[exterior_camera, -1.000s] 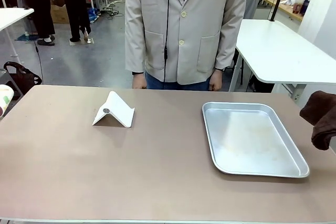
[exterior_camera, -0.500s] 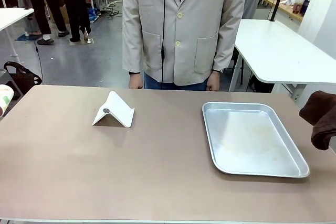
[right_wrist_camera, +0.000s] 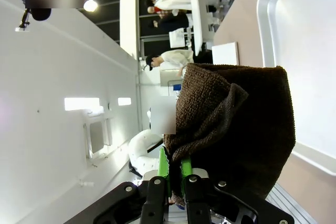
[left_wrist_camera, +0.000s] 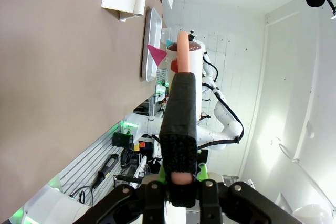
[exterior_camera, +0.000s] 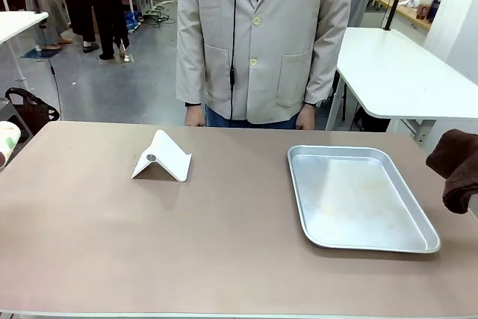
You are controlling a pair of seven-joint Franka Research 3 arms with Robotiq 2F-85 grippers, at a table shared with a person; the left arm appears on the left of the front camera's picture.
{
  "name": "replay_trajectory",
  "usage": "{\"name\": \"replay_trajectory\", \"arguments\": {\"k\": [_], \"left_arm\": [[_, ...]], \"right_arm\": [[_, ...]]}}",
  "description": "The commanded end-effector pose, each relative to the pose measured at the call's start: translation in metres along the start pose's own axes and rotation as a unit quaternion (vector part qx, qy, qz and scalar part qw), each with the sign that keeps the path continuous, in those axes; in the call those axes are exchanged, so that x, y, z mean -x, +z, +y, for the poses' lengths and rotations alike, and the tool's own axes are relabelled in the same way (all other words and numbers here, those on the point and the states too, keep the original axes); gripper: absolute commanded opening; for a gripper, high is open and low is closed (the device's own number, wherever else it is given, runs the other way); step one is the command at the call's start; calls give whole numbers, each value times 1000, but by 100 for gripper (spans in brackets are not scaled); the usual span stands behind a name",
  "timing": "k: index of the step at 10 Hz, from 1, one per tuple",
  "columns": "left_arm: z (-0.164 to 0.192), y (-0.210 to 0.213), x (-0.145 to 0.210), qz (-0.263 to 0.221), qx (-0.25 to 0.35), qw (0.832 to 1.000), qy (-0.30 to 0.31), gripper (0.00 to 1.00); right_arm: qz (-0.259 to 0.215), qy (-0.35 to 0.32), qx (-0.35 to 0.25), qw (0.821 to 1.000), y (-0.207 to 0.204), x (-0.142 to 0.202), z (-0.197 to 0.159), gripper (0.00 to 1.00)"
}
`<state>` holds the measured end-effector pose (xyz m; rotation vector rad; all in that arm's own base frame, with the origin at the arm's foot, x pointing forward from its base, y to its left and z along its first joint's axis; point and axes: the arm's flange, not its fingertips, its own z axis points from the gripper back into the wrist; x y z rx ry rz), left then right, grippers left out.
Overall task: Clean the surface of the table.
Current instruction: Return the Lint Roller and towel to their original positions.
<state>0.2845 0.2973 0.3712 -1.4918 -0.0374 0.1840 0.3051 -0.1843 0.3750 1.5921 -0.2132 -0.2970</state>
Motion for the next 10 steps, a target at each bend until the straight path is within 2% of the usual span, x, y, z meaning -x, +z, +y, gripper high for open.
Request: {"name": "replay_trajectory", "arguments": {"k": [1, 4, 6, 10], "left_arm": [[-9, -13, -3, -11, -17, 1000, -17, 22], [-23, -36, -18, -6, -57, 998, -40, 22], [-34, -60, -28, 16, -76, 996, -46, 22], [-79, -118, -50, 36, -135, 989, -50, 22]], "right_arm": [[-6, 2, -2, 1000, -3, -3, 3, 10], [-6, 2, -2, 1000, -3, -3, 3, 10], [-6, 2, -2, 1000, -3, -3, 3, 10], [-6, 2, -2, 1000, -3, -3, 3, 10]]}}
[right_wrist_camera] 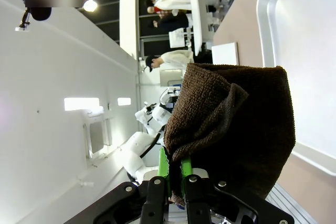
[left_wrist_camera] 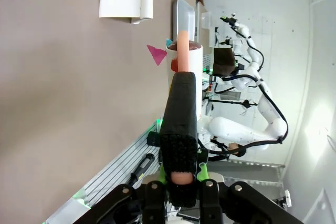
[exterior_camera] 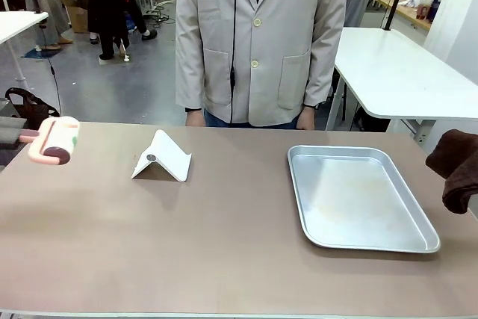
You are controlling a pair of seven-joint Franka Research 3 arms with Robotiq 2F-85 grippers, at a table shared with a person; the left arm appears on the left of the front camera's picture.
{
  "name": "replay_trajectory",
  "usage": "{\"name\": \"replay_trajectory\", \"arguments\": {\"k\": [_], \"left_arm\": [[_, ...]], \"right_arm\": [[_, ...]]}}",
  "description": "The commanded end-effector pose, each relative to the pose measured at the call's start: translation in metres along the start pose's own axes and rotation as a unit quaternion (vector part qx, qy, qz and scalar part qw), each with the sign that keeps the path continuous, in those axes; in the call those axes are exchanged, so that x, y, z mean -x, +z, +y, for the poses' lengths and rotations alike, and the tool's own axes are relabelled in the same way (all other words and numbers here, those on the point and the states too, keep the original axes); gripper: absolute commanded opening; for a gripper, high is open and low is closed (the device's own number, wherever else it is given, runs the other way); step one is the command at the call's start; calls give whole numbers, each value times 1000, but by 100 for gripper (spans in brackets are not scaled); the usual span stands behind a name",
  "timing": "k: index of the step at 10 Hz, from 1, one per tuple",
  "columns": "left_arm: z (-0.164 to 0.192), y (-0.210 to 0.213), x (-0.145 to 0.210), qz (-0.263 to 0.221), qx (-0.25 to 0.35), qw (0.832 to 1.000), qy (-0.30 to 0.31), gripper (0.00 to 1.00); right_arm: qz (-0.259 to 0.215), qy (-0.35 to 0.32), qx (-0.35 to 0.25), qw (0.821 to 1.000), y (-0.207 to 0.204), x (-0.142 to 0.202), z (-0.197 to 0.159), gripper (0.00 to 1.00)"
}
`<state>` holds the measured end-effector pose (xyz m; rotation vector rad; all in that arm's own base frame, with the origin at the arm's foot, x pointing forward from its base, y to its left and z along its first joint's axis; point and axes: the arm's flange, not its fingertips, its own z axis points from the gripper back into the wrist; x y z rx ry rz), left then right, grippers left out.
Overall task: Clean the surface of the table.
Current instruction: Return the Lint Roller and towel to their original positions.
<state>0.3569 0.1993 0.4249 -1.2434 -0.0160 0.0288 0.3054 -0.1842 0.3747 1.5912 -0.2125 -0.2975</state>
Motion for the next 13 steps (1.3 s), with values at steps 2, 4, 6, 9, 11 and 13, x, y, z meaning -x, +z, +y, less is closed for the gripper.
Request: {"name": "replay_trajectory", "arguments": {"k": [2, 4, 6, 9, 11, 13], "left_arm": [[-54, -37, -12, 8, -58, 998, 4, 22], [-95, -69, -18, 8, -119, 992, -30, 22], [-119, -100, -24, 14, -165, 985, -50, 22], [-134, -146, -40, 4, -220, 974, -62, 22], [-137, -170, -58, -25, -236, 969, -75, 22], [-133, -179, -73, -35, -242, 968, -59, 22]], "right_arm": [[-6, 2, -3, 1000, -3, -3, 3, 10], [-6, 2, -3, 1000, -3, -3, 3, 10], [-6, 2, -3, 1000, -3, -3, 3, 10], [-6, 2, -3, 1000, -3, -3, 3, 10], [-6, 2, -3, 1000, -3, -3, 3, 10], [-6, 2, -3, 1000, -3, -3, 3, 10]]}}
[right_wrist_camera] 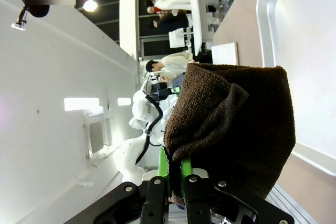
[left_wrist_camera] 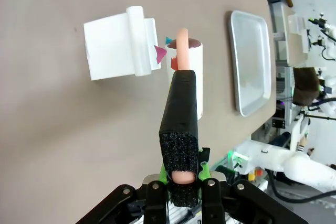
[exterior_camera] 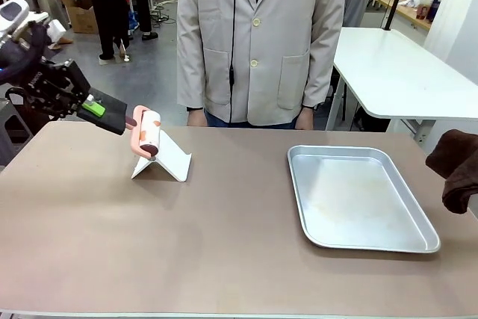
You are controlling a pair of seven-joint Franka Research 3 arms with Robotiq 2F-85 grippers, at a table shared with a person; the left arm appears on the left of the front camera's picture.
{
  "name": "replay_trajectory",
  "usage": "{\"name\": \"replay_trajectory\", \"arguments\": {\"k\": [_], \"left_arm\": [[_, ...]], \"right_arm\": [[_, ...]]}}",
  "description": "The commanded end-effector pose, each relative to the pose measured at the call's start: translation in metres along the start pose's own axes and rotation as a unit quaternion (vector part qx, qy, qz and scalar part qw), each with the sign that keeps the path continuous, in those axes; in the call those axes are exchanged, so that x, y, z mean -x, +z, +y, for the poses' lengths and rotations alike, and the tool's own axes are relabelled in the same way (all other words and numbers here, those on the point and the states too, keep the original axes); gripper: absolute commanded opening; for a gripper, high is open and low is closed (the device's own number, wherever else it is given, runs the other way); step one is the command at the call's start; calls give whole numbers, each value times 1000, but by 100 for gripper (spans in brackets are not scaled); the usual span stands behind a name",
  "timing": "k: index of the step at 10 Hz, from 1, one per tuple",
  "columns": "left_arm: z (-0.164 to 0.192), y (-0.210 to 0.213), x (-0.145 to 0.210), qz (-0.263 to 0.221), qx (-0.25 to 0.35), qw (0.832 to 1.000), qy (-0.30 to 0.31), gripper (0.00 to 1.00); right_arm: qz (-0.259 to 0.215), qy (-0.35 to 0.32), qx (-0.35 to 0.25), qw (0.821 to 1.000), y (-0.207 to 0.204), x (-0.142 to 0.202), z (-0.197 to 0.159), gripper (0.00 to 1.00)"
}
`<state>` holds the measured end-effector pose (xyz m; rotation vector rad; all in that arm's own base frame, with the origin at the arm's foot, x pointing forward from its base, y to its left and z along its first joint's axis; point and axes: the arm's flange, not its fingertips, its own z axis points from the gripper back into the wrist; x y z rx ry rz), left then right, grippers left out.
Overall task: Clean the surface of the table.
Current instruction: Return the Lint Roller and towel to their original positions.
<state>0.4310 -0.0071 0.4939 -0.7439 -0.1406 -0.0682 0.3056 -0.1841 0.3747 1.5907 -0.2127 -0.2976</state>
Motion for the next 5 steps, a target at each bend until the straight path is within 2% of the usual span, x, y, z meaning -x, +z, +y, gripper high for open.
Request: {"name": "replay_trajectory", "arguments": {"k": [1, 2, 5], "left_arm": [[4, -3, -7, 7, 13, 1000, 26, 22], [0, 0, 0, 0, 0, 1000, 0, 22], [0, 0, 0, 0, 0, 1000, 0, 22]], "right_arm": [[-6, 2, -3, 1000, -3, -3, 3, 10], [-6, 2, -3, 1000, -3, -3, 3, 10], [-6, 2, -3, 1000, -3, -3, 3, 10]]}}
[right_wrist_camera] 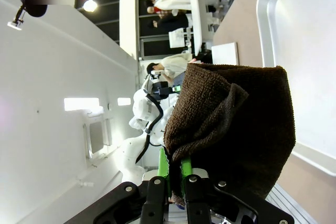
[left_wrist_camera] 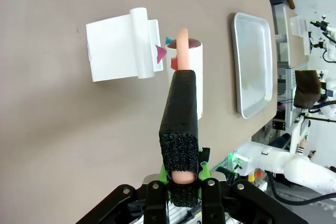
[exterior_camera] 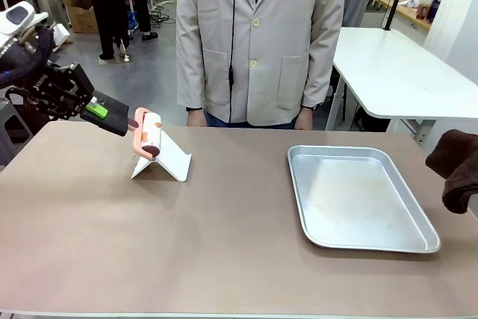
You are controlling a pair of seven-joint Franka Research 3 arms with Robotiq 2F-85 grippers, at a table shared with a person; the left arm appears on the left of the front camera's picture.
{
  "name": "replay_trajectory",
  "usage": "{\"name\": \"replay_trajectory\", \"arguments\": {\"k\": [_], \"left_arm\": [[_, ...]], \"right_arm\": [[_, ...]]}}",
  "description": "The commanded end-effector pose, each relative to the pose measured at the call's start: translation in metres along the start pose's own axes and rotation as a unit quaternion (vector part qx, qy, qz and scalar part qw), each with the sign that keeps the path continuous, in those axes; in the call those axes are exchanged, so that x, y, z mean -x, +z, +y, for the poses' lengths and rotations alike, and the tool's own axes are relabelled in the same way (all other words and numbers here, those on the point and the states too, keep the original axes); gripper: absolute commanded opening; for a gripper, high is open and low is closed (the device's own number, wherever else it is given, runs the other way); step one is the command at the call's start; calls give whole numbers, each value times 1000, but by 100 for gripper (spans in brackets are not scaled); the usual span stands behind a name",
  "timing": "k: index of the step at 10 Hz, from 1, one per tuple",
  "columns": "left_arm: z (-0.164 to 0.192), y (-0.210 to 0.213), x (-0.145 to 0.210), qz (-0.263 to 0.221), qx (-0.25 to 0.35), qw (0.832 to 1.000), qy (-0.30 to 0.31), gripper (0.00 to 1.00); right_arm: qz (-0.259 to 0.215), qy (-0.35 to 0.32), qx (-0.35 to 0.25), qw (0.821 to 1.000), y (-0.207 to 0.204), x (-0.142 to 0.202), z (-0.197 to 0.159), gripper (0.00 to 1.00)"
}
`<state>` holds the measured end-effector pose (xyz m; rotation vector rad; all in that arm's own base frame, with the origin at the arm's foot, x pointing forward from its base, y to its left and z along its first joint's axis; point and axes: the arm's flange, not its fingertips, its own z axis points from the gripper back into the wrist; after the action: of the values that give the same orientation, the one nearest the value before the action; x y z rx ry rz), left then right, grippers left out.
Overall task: Clean the surface of the table.
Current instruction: Return the Lint Roller and towel to their original positions.
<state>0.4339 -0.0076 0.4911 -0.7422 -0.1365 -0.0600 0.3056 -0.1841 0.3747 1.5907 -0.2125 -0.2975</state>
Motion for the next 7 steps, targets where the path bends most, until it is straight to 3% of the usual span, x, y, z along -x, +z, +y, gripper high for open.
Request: {"name": "replay_trajectory", "arguments": {"k": [1, 3, 5, 7], "left_arm": [[-2, 3, 2, 0, 1, 1000, -4, 22], [-2, 3, 2, 0, 1, 1000, -4, 22], [-5, 4, -12, 9, 2, 1000, -20, 22], [-21, 8, -44, 37, -35, 998, -44, 22]], "right_arm": [[-6, 2, -3, 1000, -3, -3, 3, 10], [0, 0, 0, 1000, 0, 0, 0, 10], [27, 38, -2, 999, -53, -7, 22, 10], [50, 57, 6, 997, -130, -21, 25, 10]]}}
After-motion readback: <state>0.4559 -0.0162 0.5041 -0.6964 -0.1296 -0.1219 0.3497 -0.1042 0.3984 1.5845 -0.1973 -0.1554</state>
